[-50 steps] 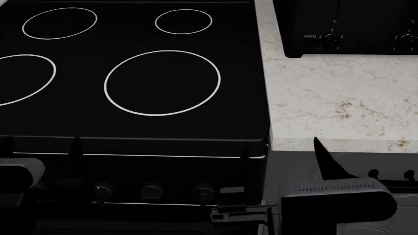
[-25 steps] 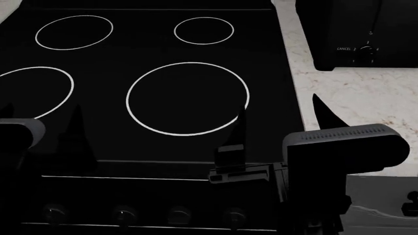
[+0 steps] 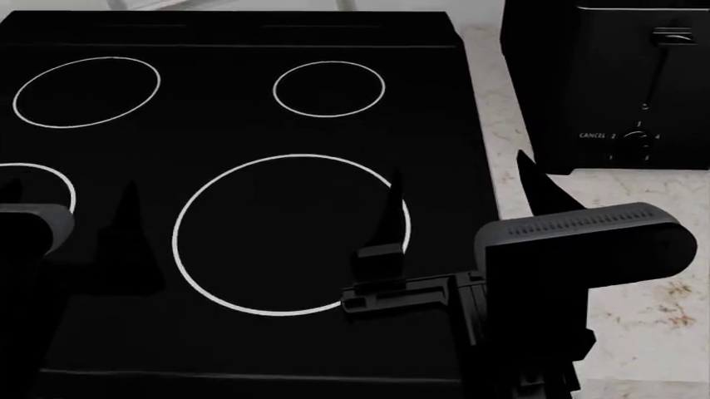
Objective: Press the start button on the microwave
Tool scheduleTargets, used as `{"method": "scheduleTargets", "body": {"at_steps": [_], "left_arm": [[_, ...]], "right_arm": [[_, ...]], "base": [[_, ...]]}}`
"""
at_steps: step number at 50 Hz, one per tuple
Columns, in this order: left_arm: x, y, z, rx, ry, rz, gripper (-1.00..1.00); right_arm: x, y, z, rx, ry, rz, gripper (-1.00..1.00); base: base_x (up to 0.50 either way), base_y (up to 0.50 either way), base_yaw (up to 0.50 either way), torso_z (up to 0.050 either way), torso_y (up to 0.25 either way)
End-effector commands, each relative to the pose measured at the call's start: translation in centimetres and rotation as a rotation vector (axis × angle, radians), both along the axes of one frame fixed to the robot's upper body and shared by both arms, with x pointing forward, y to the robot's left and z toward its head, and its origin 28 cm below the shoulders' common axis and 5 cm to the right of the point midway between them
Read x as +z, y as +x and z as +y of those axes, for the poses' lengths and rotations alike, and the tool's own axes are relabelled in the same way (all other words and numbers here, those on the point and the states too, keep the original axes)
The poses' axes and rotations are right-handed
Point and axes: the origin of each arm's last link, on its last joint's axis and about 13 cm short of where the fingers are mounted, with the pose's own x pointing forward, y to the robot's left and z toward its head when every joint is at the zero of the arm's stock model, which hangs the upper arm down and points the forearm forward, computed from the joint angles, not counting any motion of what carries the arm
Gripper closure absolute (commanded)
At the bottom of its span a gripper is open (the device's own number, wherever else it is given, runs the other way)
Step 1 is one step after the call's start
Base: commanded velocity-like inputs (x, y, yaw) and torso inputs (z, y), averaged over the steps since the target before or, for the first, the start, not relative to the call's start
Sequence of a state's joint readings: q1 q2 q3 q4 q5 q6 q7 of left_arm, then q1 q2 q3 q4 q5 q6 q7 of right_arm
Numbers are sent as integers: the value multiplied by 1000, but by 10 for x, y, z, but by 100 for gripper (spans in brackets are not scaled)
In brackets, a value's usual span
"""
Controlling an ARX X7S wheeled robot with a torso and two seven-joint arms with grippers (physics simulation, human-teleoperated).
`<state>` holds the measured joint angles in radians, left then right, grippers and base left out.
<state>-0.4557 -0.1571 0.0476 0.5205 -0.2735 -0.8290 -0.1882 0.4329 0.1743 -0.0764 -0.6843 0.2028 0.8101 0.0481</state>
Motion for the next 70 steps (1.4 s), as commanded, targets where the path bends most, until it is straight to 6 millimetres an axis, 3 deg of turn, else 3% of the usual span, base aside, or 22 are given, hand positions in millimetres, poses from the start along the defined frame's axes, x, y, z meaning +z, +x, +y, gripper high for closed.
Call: {"method": "scheduleTargets", "body": {"at_steps": [1,25,38,47,54,65,70], "left_arm": [[0,-2,0,-3,-7,2,-100],[-2,-4,2,-21,-26,5,-100],[-3,-4,2,-23,-19,-1,-100],[-5,-3,2,-23,-19,4,-100],[-4,-3,2,-25,-22,2,-100],[-1,-4,2,-31,-17,-5,-100],[0,-6,1,-34,-10,-4,-100]], "right_arm": [[1,-3,1,19,6,-6,-100],[-1,-3,4,37,-2,10,-100],[3,-7,5,10,-24,-6,-100],[44,-25,10,-102,-143,-146,-100],[68,-31,11,-74,-107,-252,-100],[135,-42,4,-135,-195,-420,-100],[150,-43,2,-144,-181,-458,-100]], "base": [[332,-129,0,0,0],[356,-143,0,0,1],[0,0,0,0,0],[0,0,0,0,0],[0,0,0,0,0],[0,0,0,0,0],[0,0,0,0,0]]}}
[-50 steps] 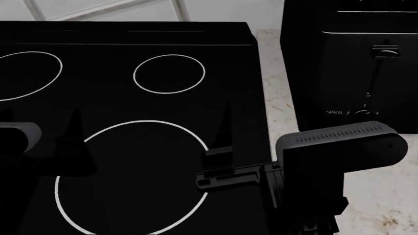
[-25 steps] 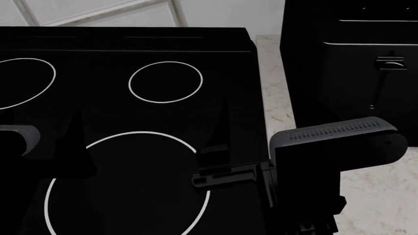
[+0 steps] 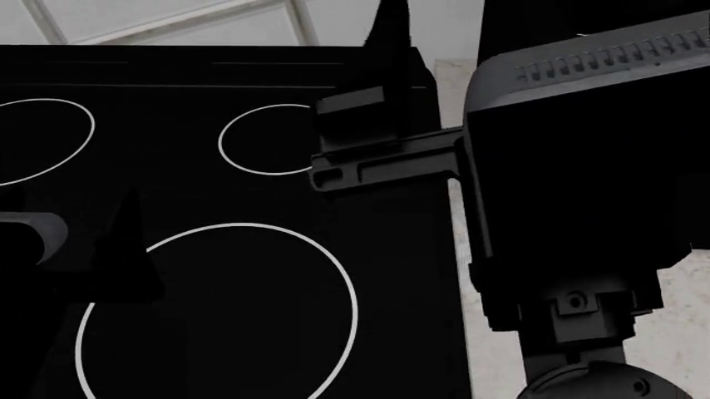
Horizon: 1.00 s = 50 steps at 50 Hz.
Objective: Press the start button on the microwave
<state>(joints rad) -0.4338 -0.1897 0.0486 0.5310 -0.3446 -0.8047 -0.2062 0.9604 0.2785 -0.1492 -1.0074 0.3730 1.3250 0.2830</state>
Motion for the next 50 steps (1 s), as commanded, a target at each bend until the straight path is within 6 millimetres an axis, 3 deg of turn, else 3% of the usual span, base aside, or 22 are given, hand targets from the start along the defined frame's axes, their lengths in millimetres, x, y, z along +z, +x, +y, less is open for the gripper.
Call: {"method": "scheduleTargets", "body": {"at_steps": [1,16,17,26,50], "left_arm": [[2,-1,-1,-7,9,-2,-100],[5,-2,-2,-9,26,-15,-100],[5,-2,-2,-10,25,-14,-100],[4,-1,-1,-9,26,-14,-100],[-2,-1,1,-11,36,-11,-100]], "right_arm": [[46,-12,-5,-39,-21,-145,-100],[108,-3,-15,-13,46,-192,-100],[111,-2,-15,-9,50,-188,100],[136,9,-8,61,17,-150,100],[176,28,19,131,-103,-148,100]], "base": [[0,0,0,0,0],[0,0,0,0,0],[0,0,0,0,0],[0,0,0,0,0],[0,0,0,0,0]]}}
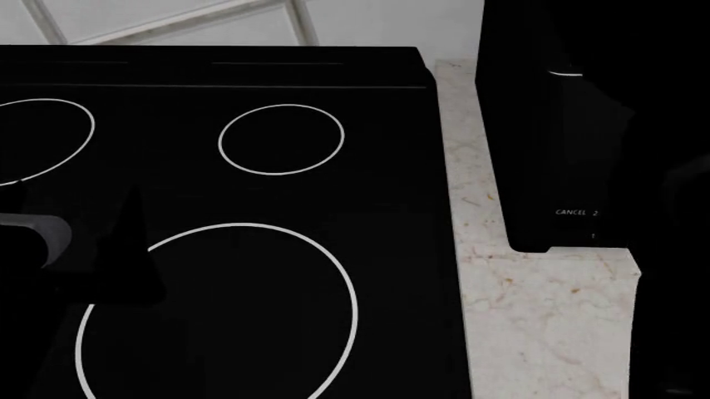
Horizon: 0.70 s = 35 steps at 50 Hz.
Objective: Press the start button on the microwave
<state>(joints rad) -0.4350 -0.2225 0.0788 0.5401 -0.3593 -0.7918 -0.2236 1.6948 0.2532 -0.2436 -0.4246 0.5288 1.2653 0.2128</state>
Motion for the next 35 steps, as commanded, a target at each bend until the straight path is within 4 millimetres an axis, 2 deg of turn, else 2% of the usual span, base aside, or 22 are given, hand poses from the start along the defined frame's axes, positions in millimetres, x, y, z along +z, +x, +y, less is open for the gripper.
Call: {"method": "scheduleTargets", "body": {"at_steps": [1,23,35], "left_arm": [[-3,1,1,-1,7,3,-100],[-7,1,-1,-3,14,11,-100],[-9,2,-1,-16,14,12,-100]], "right_arm": [[19,10,11,16,-51,-1,100],[28,29,25,61,-77,20,100],[30,53,29,103,-80,54,100]], "base": [[0,0,0,0,0],[0,0,0,0,0],[0,0,0,0,0]]}}
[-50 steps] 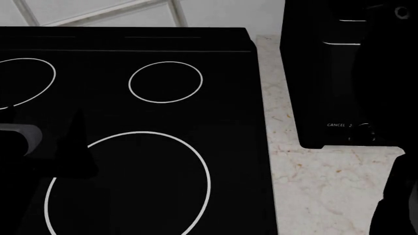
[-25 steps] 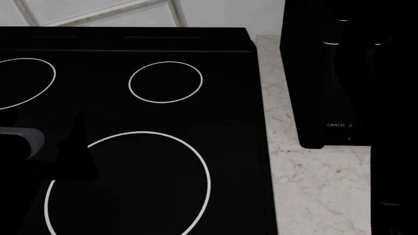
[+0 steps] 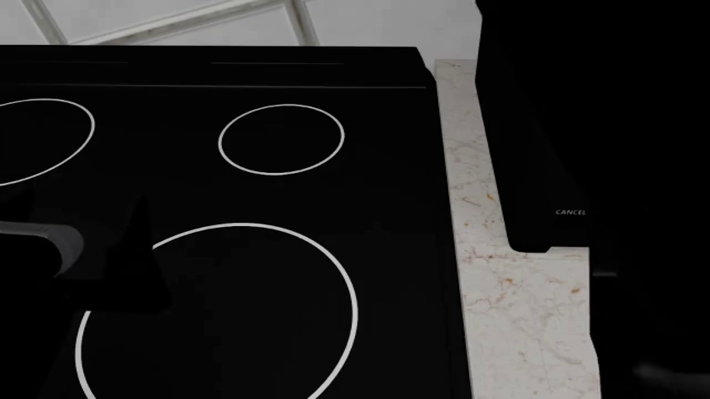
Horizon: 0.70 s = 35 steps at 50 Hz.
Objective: Press the start button on the microwave
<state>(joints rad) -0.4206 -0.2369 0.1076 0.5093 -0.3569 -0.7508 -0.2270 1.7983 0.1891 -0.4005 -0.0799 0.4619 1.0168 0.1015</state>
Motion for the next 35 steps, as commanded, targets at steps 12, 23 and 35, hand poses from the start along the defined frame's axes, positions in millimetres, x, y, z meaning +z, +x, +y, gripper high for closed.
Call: {"method": "scheduleTargets", "body": {"at_steps": [12,23,35], "left_arm": [[-7,1,2,-8,-2,3,-100],[-6,0,1,-13,6,2,-100],[-8,0,2,-9,4,3,-100]], "right_arm": [[3,40,5,44,-14,61,100],[12,57,8,48,-38,65,100],[12,71,11,58,-22,101,100]], "base": [[0,0,0,0,0],[0,0,0,0,0],[0,0,0,0,0]]}}
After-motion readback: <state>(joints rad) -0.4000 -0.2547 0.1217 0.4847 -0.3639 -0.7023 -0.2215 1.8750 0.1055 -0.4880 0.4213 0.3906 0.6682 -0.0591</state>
